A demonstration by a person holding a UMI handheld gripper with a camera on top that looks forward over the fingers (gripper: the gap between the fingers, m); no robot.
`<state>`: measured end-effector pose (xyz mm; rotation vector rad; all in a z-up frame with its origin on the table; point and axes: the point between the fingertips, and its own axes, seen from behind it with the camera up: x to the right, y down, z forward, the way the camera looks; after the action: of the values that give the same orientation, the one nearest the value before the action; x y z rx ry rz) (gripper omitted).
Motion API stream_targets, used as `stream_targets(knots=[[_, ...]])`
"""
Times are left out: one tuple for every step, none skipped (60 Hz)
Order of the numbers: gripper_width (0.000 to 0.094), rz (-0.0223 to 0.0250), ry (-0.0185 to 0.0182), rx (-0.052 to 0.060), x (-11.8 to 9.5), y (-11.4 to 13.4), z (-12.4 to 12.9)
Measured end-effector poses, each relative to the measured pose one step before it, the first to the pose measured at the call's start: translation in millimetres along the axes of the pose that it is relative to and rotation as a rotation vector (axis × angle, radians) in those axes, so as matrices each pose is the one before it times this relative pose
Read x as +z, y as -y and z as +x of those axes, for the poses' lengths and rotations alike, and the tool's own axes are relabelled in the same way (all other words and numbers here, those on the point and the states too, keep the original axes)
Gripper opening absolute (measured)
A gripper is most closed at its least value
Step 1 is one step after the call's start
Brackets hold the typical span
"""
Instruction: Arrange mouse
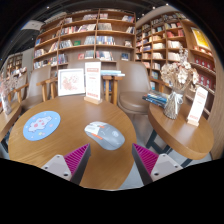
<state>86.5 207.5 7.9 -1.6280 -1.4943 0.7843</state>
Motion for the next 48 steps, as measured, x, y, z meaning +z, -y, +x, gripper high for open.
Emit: stream_targets(knots=[[0.0851, -0.00169, -0.00030, -0.0003, 3.13, 0.37, -0.01], [0.0851, -0.00242, 0.00062, -0.0005, 3.16, 0.34, -0.03], [0.0851, -0.00218, 0.00056, -0.0002, 3.01, 0.37, -0.18], [0.0851, -0.00228, -0.00008, 0.0008, 2.96, 0.45, 0.14], [0.0852, -0.00266, -0.00063, 0.0024, 2.77, 0.24, 0.12], [0.0850, -0.00309, -0.00029, 0.0023, 2.67, 0.33, -0.09], [0.0850, -0.00372, 0.00087, -0.0003, 3.57, 0.21, -0.04], [0.0849, -0.00461, 0.00133, -0.0007, 2.57, -0.32, -0.29], [0.0850, -0.00538, 0.00023, -0.0016, 2.54, -0.23, -0.18], [0.0849, -0.00606, -0.00138, -0.0011, 2.64, -0.44, 0.30], [0.0850, -0.00754, -0.00248, -0.0010, 2.70, 0.31, 0.56], [0.0850, -0.00801, -0.00190, -0.0018, 2.45, -0.64, 0.50], [0.0848, -0.00620, -0.00047, -0.0020, 2.63, -0.41, 0.07], [0.0849, -0.00426, 0.00142, -0.0025, 2.27, -0.01, -0.28], [0.0851, 0.00413, 0.00371, 0.0013, 1.57, 2.25, -0.78], [0.0852, 0.00155, 0.00220, 0.0012, 1.92, 1.37, -0.21], [0.0853, -0.00242, -0.00021, -0.0005, 1.72, 0.50, 0.38], [0.0851, -0.00069, 0.00054, -0.0003, 1.57, 1.10, 0.07], [0.0851, -0.00132, 0.00144, -0.0010, 1.81, 0.96, -0.49], [0.0853, -0.00272, 0.00414, 0.0013, 0.65, 0.45, -0.84], [0.0850, -0.00484, 0.00134, 0.0011, 0.79, -0.03, -0.45], [0.0849, -0.00256, 0.00205, 0.0020, 2.63, 1.74, 0.07], [0.0850, -0.00274, 0.00251, 0.0020, 1.25, 0.79, -0.33], [0.0851, -0.00333, 0.00274, 0.0013, 1.46, 0.68, -0.08], [0.0851, -0.00292, 0.00319, 0.0021, 1.77, 0.66, -0.29], [0.0851, -0.00274, 0.00307, 0.0018, 1.76, 0.87, -0.15], [0.0852, -0.00227, 0.00262, 0.0015, 1.87, 1.09, 0.16], [0.0851, -0.00182, 0.00133, 0.0016, 1.31, 0.27, -1.76], [0.0850, -0.00178, 0.00061, 0.0009, 1.65, 1.31, 0.41], [0.0850, -0.00167, 0.00042, 0.0009, 2.02, 1.06, 0.49], [0.0850, -0.00131, 0.00013, 0.0010, 1.49, 0.90, 0.46], [0.0852, -0.00083, 0.00011, 0.0016, 1.46, 1.25, -0.10], [0.0852, -0.00024, 0.00001, 0.0003, 1.75, 1.43, -0.01], [0.0851, 0.00010, 0.00018, -0.0011, 1.95, 1.37, -0.10], [0.0851, -0.00006, 0.00085, -0.0018, 2.09, 1.17, 0.15], [0.0852, 0.00073, -0.00017, -0.0011, 1.71, 1.23, 0.07], [0.0854, -0.00005, -0.00073, 0.0002, 1.70, 0.96, 0.34], [0.0853, -0.00036, -0.00087, 0.0016, 1.84, 1.12, 0.17], [0.0853, -0.00086, -0.00004, 0.0025, 1.88, 0.99, -0.08], [0.0852, -0.00094, 0.00086, 0.0029, 1.85, 1.20, 0.01], [0.0852, -0.00084, 0.00071, 0.0027, 1.78, 0.89, -0.14], [0.0851, -0.00066, 0.00006, 0.0022, 2.29, 2.00, 0.69], [0.0850, -0.00095, 0.00016, 0.0030, 1.71, 1.06, 0.41], [0.0850, -0.00048, -0.00080, 0.0029, 1.90, 1.13, 0.21], [0.0850, -0.00070, -0.00087, 0.0032, 1.53, 1.18, 0.41], [0.0850, -0.00099, -0.00060, 0.0028, 1.72, 0.97, 0.26], [0.0850, -0.00085, 0.00023, 0.0031, 1.65, 1.13, 0.22], [0.0850, -0.00070, 0.00065, 0.0027, 1.51, 1.08, 0.07]])
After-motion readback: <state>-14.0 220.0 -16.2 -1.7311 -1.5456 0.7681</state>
